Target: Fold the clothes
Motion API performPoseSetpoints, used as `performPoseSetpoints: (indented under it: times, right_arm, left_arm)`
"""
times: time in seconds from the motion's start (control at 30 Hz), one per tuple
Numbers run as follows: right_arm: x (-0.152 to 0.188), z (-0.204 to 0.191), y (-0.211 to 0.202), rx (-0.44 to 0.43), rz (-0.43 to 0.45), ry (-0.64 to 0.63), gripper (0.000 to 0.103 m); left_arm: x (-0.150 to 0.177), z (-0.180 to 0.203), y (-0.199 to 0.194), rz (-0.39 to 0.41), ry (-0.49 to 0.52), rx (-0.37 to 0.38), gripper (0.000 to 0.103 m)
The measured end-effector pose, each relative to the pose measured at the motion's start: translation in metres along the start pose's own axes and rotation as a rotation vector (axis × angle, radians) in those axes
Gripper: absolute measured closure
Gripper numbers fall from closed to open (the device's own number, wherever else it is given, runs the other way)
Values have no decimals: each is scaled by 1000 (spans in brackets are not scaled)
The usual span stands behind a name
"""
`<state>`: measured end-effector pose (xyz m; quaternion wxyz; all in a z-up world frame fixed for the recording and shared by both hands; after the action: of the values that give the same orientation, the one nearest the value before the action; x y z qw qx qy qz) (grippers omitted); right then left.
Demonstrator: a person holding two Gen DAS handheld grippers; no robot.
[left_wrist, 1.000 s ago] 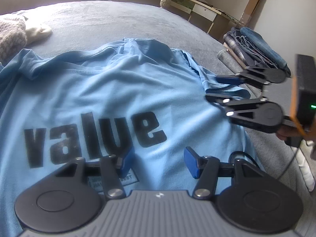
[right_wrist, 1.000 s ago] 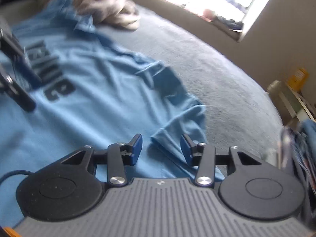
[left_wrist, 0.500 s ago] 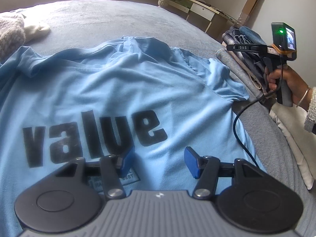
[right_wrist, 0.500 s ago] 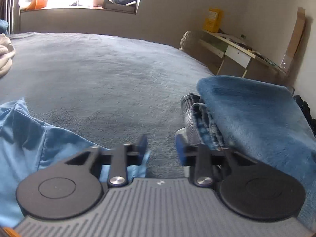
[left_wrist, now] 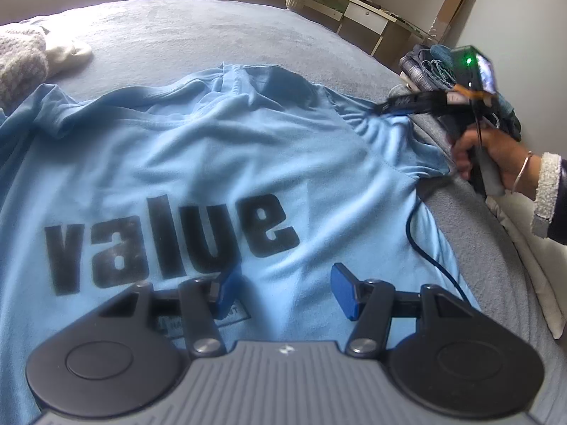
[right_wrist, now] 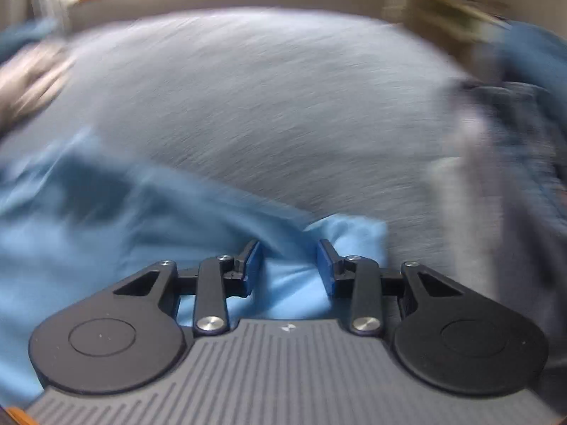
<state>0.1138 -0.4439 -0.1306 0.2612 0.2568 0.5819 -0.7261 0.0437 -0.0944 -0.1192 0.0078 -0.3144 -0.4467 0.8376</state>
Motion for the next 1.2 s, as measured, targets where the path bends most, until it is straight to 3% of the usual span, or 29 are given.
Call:
performPoseSetpoints:
  times: [0.1,0.17,0.33,0.43,0.57,0.63,0.73,0.87,1.07,1.2]
  right_arm:
    - [1,16,-32,37,50,78,69]
    - [8,19,-58,-6,48,124,66]
    - [56,26,-108,-93,-47,370,63]
    - [98,33,-112,-106,-128,579,63]
    - [122,46,-98,-165,-99,833,62]
    - [121,45,-93,-195,-64,851,63]
    - [120,41,-91,-168,-50,842,100]
    - [129,36,-110,-120,-4,941,101]
    - [158,23,-106,-123,-44,1108,100]
    - [147,20,-122,-32,5,991,95]
  left_arm:
    - [0,-1,-2,4,-1,4,46]
    - [-1,-2,-2,9,-10,8,46]
    - [-1,-1,-3,20,-18,16,46]
    - [1,1,-5,20,-16,19,46]
    - [3,4,-9,21,-9,19,46]
    - [4,5,-12,25,-4,17,46]
    - [5,4,-14,26,-12,10,46]
    - [6,3,-17,28,-11,7,46]
    - [6,2,-14,21,-26,12,46]
    - [8,2,-14,19,-18,14,46]
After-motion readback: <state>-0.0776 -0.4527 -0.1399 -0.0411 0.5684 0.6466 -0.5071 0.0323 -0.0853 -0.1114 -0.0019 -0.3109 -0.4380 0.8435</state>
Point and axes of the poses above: each gripper's, at about its wrist camera, not at the fingertips, and y roughly the way its jaws point, z to its right, x to its underside, the point moved 1 cm from there along y, roughly the way its jaws point, and after that the axes turned 11 degrees about -y, right-handed, at the moved point
